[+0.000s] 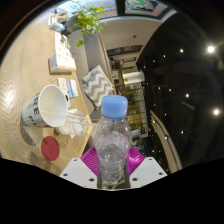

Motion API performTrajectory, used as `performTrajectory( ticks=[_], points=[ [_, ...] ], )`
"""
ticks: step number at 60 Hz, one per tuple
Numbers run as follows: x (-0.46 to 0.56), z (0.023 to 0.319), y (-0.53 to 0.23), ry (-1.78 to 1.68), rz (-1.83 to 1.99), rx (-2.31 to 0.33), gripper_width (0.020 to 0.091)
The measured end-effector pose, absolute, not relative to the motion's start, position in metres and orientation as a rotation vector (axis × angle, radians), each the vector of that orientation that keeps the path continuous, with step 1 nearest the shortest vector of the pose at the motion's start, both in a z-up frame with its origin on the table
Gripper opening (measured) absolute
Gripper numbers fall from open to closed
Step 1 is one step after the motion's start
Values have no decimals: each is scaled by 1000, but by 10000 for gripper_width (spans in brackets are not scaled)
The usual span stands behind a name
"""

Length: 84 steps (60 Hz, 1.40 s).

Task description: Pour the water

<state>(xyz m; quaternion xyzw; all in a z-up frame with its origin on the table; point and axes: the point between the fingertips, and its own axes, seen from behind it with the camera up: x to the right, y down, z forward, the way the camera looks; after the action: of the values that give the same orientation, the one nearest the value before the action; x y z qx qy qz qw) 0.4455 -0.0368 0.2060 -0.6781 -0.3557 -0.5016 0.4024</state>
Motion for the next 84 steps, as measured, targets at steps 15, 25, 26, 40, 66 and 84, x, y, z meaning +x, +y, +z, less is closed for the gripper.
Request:
performTrajectory(
  ticks=[15,25,26,40,66,84],
  points=[
    [432,206,-11,-1339,-1644,-1422,311],
    [435,198,-8,-1463,-1722,-1375,311],
    [436,197,-8,-1468,-1724,-1376,311],
    [439,209,-16,-1367,-1648,-1454,313],
    [437,248,-37,-438,-713,-1872,318],
    [437,158,-28,26,-100,-1996,316]
  ],
)
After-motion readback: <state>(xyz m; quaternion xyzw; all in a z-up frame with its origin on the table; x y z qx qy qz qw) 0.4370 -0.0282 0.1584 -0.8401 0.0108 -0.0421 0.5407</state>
